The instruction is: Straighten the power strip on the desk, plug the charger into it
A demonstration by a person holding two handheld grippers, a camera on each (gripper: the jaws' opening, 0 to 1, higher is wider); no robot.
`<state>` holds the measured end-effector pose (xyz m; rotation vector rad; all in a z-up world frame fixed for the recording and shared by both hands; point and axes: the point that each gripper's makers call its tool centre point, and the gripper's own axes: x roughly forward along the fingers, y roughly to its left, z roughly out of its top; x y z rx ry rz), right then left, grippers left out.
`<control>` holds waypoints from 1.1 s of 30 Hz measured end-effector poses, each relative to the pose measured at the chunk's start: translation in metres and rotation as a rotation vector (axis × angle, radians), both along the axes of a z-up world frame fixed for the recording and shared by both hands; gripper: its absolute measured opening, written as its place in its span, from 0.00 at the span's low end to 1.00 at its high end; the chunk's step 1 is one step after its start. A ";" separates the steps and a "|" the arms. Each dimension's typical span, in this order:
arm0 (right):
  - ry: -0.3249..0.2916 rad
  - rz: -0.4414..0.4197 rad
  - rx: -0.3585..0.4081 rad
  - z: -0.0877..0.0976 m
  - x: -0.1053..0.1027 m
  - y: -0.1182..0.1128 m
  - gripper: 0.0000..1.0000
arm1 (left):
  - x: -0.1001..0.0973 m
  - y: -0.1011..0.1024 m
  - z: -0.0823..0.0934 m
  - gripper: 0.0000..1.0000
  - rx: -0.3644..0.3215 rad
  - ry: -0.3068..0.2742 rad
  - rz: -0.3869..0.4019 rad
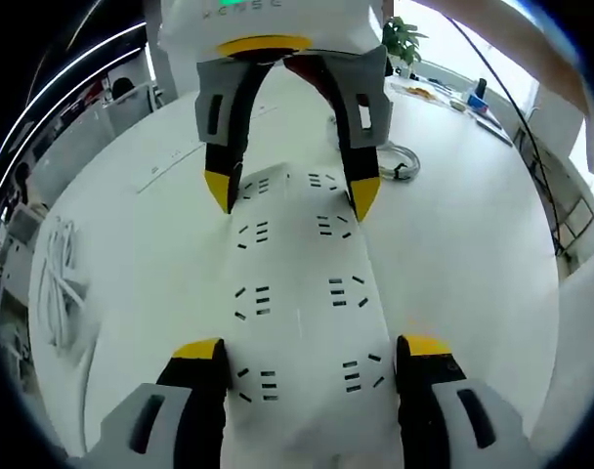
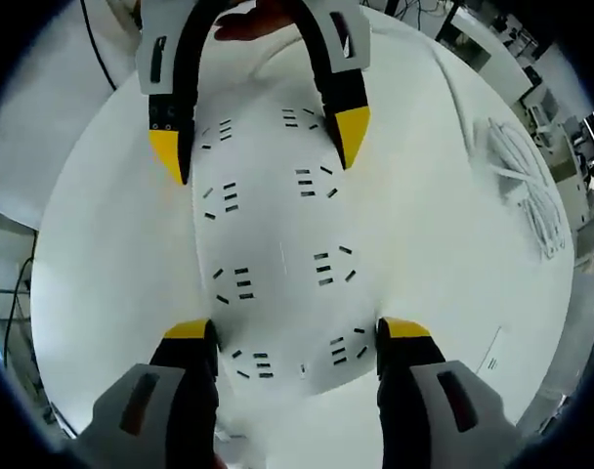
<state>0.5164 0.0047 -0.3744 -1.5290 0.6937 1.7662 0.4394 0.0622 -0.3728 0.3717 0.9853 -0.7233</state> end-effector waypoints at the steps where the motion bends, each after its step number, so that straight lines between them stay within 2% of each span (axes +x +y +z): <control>1: 0.000 0.000 0.000 0.000 0.000 0.000 0.65 | 0.000 0.000 0.000 0.71 0.001 0.001 -0.001; 14: -0.005 -0.060 0.007 0.001 -0.006 -0.006 0.65 | 0.002 -0.001 0.000 0.71 0.008 0.007 -0.045; 19: -0.024 -0.073 -0.016 0.000 -0.008 -0.006 0.66 | 0.001 -0.002 0.000 0.71 0.010 0.007 -0.054; 20: -0.030 -0.098 -0.029 -0.001 -0.006 -0.007 0.66 | 0.001 -0.002 0.000 0.71 0.010 0.007 -0.054; 26: -0.044 -0.086 -0.036 0.000 -0.007 -0.008 0.65 | 0.001 -0.002 0.000 0.71 0.009 0.006 -0.054; 33: -0.016 -0.105 0.012 -0.001 -0.009 -0.008 0.65 | 0.001 -0.003 0.000 0.71 0.010 0.007 -0.063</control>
